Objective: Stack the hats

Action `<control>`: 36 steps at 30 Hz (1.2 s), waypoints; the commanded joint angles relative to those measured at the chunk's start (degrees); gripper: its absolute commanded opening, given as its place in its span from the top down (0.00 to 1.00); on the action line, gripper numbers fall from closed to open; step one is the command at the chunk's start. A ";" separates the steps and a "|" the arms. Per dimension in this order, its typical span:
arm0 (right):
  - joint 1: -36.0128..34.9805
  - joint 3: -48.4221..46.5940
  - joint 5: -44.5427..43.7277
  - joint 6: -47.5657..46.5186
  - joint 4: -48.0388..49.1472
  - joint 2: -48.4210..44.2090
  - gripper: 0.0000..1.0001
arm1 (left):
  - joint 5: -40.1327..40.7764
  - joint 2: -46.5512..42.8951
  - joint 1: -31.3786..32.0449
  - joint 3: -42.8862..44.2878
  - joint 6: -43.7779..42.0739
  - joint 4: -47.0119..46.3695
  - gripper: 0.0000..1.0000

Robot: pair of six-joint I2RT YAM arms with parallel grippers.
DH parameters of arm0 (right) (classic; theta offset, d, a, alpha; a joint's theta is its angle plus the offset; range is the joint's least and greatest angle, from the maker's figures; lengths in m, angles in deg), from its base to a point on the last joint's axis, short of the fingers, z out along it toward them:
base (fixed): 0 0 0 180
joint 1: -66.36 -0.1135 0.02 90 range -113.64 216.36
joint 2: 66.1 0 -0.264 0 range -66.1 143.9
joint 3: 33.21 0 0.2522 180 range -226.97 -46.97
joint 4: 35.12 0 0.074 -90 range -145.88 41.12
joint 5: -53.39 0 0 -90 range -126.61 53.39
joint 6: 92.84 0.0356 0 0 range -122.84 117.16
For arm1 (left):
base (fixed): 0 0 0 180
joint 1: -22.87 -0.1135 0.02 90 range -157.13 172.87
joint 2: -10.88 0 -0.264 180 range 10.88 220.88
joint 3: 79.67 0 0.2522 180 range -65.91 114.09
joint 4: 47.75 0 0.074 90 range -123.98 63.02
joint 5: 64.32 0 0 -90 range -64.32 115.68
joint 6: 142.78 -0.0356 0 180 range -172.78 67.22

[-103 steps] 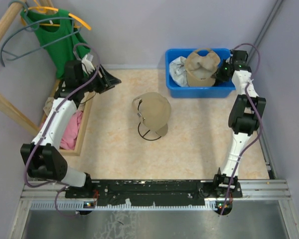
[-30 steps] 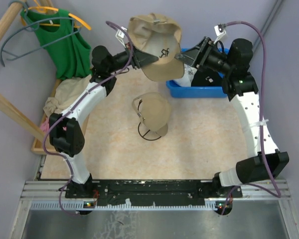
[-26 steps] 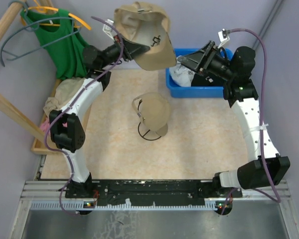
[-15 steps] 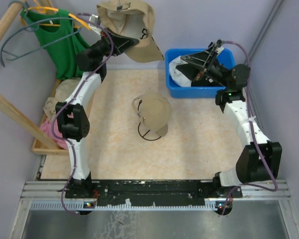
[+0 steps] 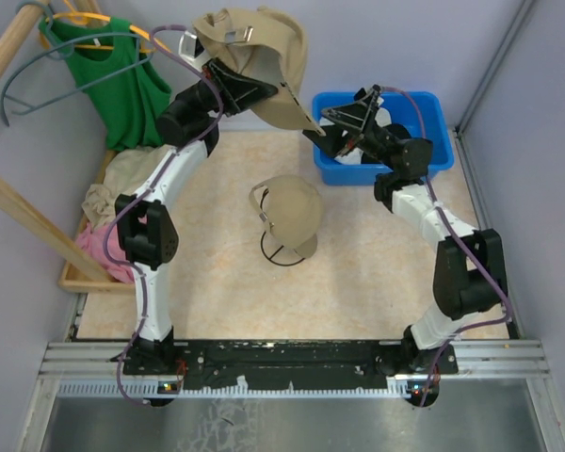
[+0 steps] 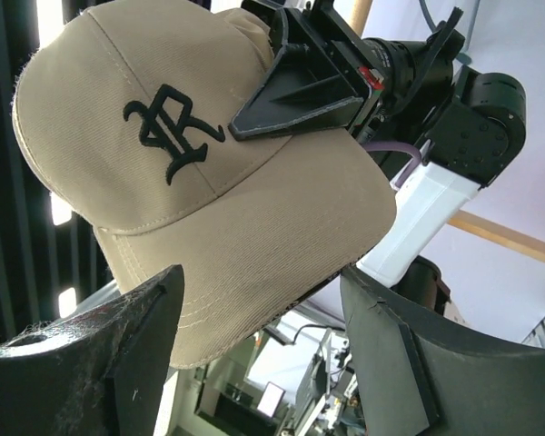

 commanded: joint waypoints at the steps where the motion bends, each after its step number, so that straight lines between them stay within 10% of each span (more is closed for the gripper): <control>1: -3.74 -4.01 -4.52 14.18 6.26 2.80 0.31 | 1.65 -1.00 0.76 1.00 3.00 -7.10 1.00; 17: -7.36 -7.82 -7.28 16.60 7.30 5.80 0.51 | -0.68 1.51 0.44 -1.07 2.76 -11.55 1.00; 36: -7.36 -2.71 -8.76 17.70 7.86 -1.44 0.37 | -8.97 2.81 -3.49 -0.37 -6.47 -6.70 1.00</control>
